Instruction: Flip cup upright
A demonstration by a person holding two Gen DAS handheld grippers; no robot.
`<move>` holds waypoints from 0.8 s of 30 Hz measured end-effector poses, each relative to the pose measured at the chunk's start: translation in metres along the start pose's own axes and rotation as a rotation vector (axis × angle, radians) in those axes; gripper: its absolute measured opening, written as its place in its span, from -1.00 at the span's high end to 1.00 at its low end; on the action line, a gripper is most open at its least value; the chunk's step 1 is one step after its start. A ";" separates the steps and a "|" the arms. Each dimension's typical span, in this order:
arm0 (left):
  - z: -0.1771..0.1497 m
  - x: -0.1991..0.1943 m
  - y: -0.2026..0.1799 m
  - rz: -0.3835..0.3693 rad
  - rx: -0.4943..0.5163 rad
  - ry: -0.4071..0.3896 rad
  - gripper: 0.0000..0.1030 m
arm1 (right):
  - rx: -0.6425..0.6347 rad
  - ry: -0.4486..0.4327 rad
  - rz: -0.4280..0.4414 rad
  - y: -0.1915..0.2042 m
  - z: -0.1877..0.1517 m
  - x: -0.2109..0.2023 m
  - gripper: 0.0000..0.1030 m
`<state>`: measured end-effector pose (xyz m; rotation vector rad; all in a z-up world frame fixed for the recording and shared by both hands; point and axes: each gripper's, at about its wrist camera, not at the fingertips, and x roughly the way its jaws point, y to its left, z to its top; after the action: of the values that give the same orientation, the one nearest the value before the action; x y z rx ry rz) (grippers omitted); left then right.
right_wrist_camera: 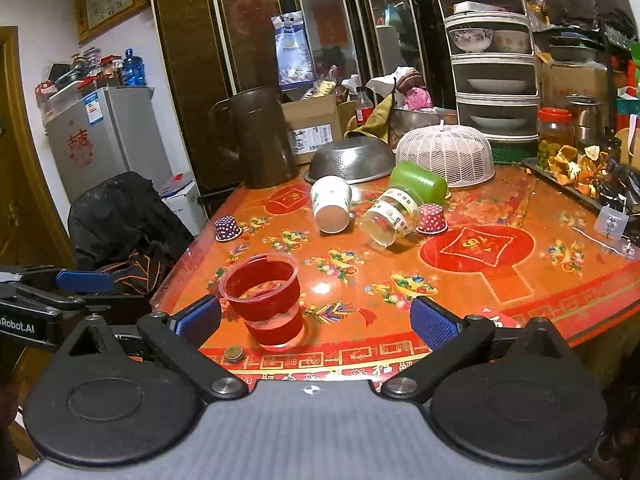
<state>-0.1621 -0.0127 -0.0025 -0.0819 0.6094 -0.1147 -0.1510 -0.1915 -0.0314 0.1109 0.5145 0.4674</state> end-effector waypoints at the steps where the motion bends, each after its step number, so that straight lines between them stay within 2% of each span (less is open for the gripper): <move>1: 0.001 0.000 0.000 0.004 0.000 0.002 -1.00 | -0.004 0.002 0.001 0.001 0.000 0.000 -0.98; 13: 0.001 0.004 -0.006 0.006 0.004 0.026 -1.00 | -0.016 0.028 0.021 0.005 -0.002 0.005 -0.98; 24: 0.002 0.005 -0.004 0.011 -0.008 0.030 -1.00 | -0.001 0.016 0.025 0.003 -0.001 0.004 -0.98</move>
<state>-0.1568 -0.0178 -0.0033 -0.0842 0.6402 -0.1028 -0.1494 -0.1867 -0.0332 0.1127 0.5288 0.4938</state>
